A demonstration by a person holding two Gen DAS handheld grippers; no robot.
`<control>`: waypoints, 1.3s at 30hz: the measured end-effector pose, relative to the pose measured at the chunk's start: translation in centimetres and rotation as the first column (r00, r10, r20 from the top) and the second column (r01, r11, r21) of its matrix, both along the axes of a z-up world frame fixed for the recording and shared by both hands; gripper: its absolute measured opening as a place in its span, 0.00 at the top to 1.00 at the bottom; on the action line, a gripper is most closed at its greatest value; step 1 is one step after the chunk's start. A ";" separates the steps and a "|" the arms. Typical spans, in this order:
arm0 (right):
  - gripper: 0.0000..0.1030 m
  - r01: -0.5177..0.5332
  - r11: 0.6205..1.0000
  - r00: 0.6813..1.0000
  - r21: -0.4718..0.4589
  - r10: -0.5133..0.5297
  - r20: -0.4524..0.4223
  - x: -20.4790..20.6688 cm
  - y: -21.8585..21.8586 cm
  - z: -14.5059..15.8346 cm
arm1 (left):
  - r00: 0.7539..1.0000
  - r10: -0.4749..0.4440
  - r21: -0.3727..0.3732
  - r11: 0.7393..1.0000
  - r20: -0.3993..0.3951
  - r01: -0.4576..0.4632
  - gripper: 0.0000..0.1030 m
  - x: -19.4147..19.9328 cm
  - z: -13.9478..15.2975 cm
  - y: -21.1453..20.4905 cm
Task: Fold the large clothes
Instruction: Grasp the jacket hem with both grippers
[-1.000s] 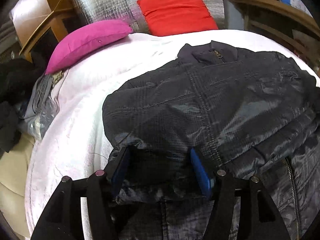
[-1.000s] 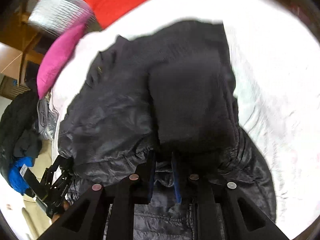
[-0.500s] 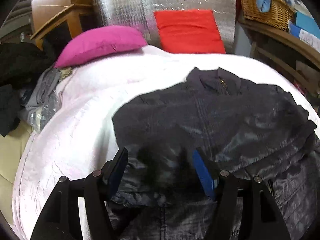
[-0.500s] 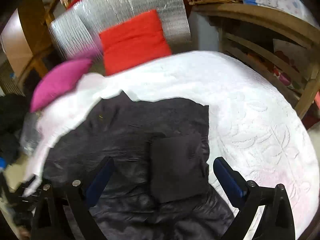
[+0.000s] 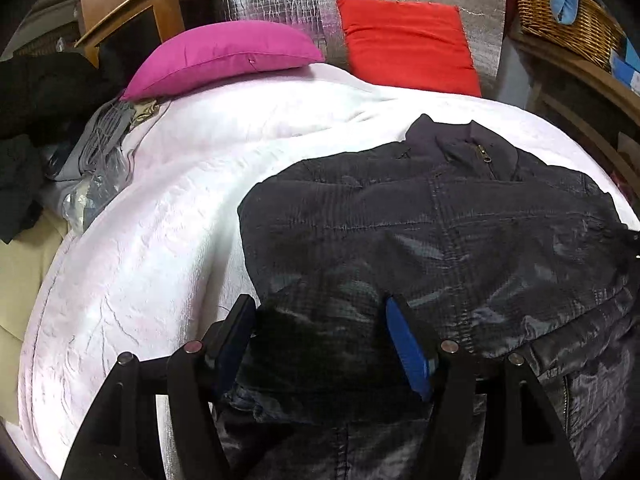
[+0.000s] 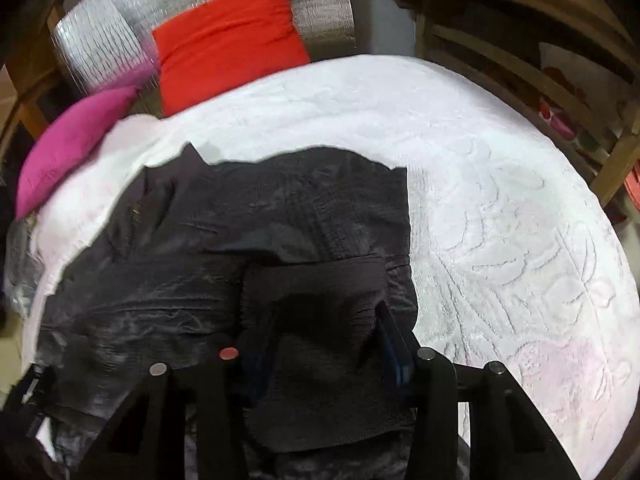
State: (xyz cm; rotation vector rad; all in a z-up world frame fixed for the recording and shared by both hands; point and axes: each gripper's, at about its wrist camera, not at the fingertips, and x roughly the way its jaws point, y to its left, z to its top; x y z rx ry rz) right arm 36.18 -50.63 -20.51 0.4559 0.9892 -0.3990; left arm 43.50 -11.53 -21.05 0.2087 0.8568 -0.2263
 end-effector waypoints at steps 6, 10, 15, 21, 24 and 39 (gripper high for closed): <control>0.30 -0.114 0.993 0.988 -0.006 0.114 0.102 -2.5 3.2 4.0 | 1.000 0.009 -0.004 1.000 0.022 -0.009 0.33 -0.6 0.9 0.1; 0.30 -0.250 0.968 0.963 -0.029 0.252 0.095 -3.2 6.4 4.7 | 0.998 0.009 0.007 1.000 0.057 -0.009 0.32 -1.5 1.5 0.1; 0.31 -0.285 0.958 0.958 -0.038 0.284 -0.041 -2.1 8.3 1.8 | 0.999 -0.002 0.058 0.998 0.049 -0.001 0.24 -1.9 0.8 -0.3; 0.31 -0.265 0.964 0.963 -0.006 0.265 -0.041 -2.2 8.3 1.5 | 0.999 -0.033 0.130 0.991 0.021 0.030 0.23 -2.4 0.0 -1.1; 0.31 -0.249 0.968 0.968 -0.016 0.249 0.036 -3.8 8.4 3.5 | 0.998 -0.031 0.117 0.993 0.046 0.025 0.23 -3.6 1.1 -0.9; 0.24 -0.209 0.975 0.948 -0.075 0.221 0.230 -20.2 9.5 7.0 | 0.988 0.001 0.013 1.000 0.155 -0.003 0.12 -14.4 4.8 2.3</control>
